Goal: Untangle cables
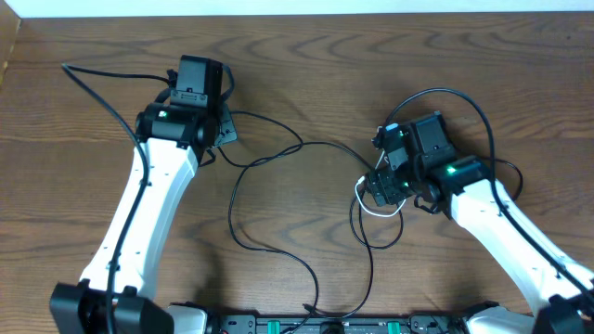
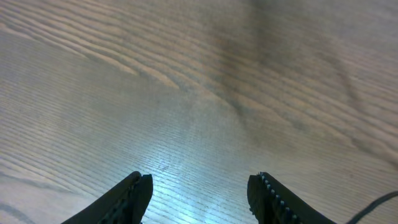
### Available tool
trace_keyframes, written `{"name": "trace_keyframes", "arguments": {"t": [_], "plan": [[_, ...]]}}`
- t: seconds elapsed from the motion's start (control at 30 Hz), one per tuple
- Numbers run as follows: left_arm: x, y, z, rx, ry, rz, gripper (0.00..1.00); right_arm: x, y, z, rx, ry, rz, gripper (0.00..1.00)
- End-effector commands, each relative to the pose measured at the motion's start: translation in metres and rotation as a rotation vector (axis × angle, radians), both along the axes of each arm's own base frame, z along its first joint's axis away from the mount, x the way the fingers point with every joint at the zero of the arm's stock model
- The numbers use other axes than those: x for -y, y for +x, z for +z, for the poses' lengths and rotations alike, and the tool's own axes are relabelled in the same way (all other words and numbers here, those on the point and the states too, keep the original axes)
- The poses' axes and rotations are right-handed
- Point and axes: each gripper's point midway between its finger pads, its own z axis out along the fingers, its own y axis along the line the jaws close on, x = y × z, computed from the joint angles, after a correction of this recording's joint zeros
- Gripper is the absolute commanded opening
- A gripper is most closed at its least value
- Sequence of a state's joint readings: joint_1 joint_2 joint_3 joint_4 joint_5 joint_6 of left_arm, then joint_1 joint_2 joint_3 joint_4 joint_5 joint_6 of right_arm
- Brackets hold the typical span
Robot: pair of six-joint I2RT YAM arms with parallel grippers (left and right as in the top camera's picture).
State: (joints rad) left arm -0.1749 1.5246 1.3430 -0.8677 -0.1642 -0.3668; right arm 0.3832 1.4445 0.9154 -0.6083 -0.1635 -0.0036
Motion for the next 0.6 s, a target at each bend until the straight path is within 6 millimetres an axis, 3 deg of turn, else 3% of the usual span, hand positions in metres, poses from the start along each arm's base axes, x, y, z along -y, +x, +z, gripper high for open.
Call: {"name": "trace_keyframes", "arguments": {"t": [0.0,0.23,0.57], "plan": [[-0.004,0.0,-0.003,-0.013,0.02,0.011,0.55,0.006,0.01,-0.005,0.007,-0.028,-0.031,0.78],[-0.004,0.0,-0.003,-0.013,0.02,0.011,0.56,0.025,0.022,-0.021,0.004,-0.093,-0.098,0.73],[-0.001,-0.002,-0.005,-0.024,0.005,0.003,0.56,0.02,0.042,-0.015,0.077,-0.063,-0.108,0.79]]}}
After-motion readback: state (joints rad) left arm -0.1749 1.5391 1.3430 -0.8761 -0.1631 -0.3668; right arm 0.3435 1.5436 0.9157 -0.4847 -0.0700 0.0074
